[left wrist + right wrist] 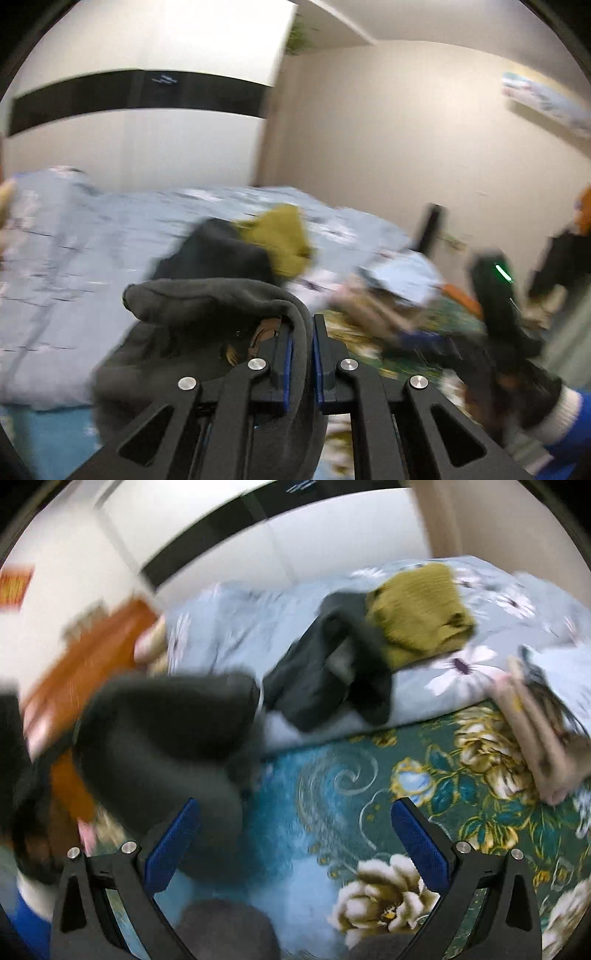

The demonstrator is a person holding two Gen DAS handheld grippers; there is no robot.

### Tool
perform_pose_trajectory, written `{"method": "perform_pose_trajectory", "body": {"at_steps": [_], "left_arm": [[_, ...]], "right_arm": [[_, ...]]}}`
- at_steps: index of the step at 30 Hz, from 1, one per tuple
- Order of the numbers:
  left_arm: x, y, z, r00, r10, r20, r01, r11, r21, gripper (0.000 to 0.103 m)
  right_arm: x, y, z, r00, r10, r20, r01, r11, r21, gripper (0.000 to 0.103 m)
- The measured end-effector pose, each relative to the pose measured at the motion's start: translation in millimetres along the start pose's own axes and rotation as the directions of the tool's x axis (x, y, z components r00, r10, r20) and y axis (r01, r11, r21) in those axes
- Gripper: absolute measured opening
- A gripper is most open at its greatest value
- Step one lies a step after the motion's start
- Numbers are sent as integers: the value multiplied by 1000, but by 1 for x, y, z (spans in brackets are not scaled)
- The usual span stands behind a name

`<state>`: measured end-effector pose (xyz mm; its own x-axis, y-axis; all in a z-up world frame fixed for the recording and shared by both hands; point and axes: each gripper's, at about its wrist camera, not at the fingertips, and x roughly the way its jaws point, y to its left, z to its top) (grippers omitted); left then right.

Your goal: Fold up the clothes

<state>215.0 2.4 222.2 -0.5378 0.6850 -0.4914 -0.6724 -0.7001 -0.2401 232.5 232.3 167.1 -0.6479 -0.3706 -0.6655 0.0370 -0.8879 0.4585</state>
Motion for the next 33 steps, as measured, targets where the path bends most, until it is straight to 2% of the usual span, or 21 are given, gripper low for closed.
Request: {"method": "perform_pose_trajectory", "body": {"at_steps": [2,4,6,8,12,15,17,19,22,23,26,28,29,31,33], "left_arm": [[12,-28,-10,996,-82,-42,82,997,6,10],[28,-54,-21,984,-150,-92,151,989,-1,10],[45,-74,-33,973,-178,-146,178,984,-10,10],[60,-92,-43,960,-202,-195,201,979,-22,10],[60,-91,-49,957,-200,-210,188,979,-74,14],[60,-90,-53,955,-199,-222,177,978,-113,24],[55,-88,-55,956,-191,-224,164,977,-134,47],[48,-82,-58,957,-185,-224,151,975,-162,56],[37,-70,-63,959,-178,-222,130,968,-214,57],[35,-66,-65,964,-163,-212,112,966,-231,57],[14,-35,-74,982,-77,-175,20,953,-302,59],[-2,-7,-84,986,3,-165,-62,933,-355,61],[-11,7,-92,983,47,-175,-112,918,-381,61],[-29,41,-114,963,148,-227,-239,861,-450,61],[-45,71,-139,936,218,-276,-335,790,-513,61]], "right_arm": [[-16,-17,9,999,38,35,-41,996,74,103],[-25,-25,14,995,89,41,-93,990,108,103],[-26,-28,17,991,133,16,-134,984,114,103],[-18,-29,15,989,144,-31,-140,985,103,103],[8,-33,6,979,137,-154,-127,989,73,103],[30,-50,-4,968,100,-232,-79,992,98,103],[42,-68,-13,955,126,-267,-76,979,190,103],[52,-83,-21,941,180,-288,-94,952,290,103],[63,-100,-31,923,236,-305,-104,914,392,101],[66,-105,-34,918,237,-317,-91,906,413,100],[73,-118,-42,912,202,-356,-22,892,451,84],[74,-121,-47,911,160,-379,22,901,434,71],[75,-122,-50,908,152,-390,35,901,431,70],[79,-127,-59,899,155,-410,47,896,442,59],[82,-132,-67,892,162,-422,54,888,456,50]]}}
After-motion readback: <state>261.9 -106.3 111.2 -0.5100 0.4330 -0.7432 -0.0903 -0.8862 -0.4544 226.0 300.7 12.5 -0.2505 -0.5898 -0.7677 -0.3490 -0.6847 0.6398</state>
